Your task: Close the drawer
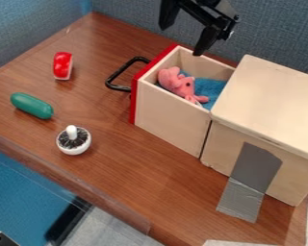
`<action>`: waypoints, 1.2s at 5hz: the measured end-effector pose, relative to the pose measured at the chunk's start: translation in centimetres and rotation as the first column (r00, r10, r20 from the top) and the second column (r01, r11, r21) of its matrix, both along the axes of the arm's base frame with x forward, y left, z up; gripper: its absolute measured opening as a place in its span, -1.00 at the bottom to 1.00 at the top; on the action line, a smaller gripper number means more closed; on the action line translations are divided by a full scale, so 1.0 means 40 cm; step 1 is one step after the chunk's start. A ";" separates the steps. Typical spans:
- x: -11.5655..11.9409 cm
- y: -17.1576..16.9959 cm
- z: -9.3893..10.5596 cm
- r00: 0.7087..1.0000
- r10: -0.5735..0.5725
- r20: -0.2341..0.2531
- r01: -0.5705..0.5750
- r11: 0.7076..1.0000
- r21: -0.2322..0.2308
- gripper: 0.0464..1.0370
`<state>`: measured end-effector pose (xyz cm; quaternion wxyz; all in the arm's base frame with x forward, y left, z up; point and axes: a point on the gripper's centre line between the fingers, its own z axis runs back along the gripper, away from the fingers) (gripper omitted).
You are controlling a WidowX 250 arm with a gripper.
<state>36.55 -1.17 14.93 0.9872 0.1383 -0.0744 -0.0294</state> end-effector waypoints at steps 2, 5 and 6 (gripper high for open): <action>-0.017 0.087 -0.047 0.996 0.066 -0.063 -0.066 0.998 -0.011 0.93; -0.047 0.361 -0.078 0.970 0.238 -0.040 -0.241 0.953 -0.186 0.93; -0.021 0.377 -0.117 0.980 0.198 -0.004 -0.193 0.954 -0.228 0.93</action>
